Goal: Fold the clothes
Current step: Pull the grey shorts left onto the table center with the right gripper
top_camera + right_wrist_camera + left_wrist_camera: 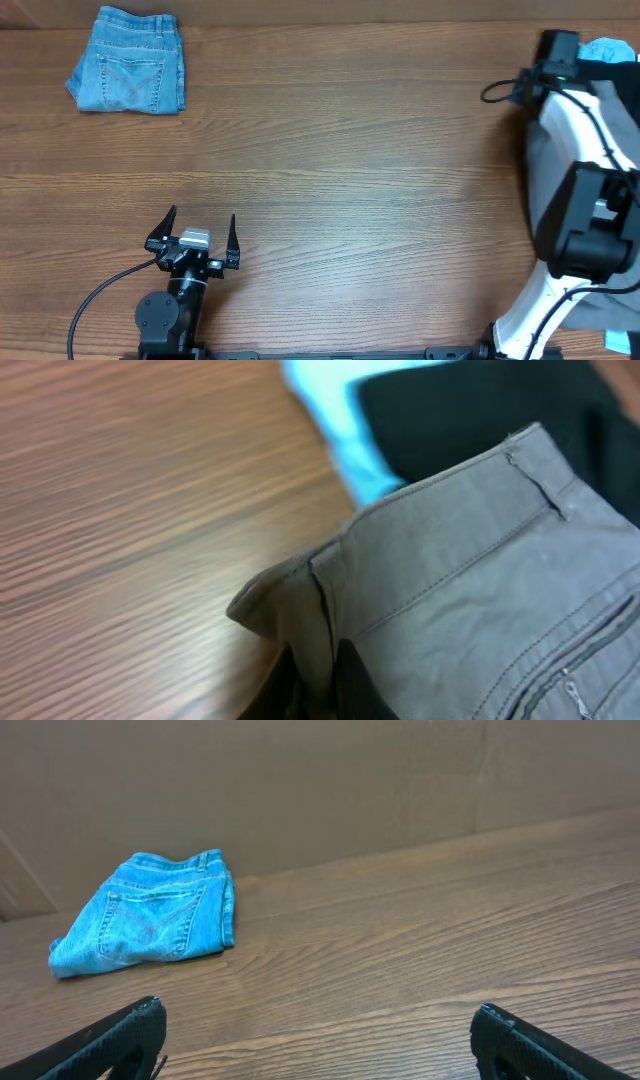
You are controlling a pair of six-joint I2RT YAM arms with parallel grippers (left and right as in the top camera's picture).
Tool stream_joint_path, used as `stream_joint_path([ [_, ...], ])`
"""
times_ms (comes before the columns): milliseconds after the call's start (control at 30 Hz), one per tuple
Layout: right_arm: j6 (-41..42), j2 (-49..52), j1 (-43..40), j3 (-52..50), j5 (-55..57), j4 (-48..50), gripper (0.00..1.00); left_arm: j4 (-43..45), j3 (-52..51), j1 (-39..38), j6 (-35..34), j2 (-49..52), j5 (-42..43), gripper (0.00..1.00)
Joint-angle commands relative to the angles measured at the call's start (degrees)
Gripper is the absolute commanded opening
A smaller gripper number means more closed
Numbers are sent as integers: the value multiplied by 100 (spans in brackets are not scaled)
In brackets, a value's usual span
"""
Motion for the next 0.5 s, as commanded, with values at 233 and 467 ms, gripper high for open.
stream_joint_path([
  [233,170,-247,2000,149,-1082,70,4,-15,-20,35,105,-33,-17,100],
  [467,1191,-240,3161,149,-2671,334,4,-15,-20,35,105,-33,-17,100],
])
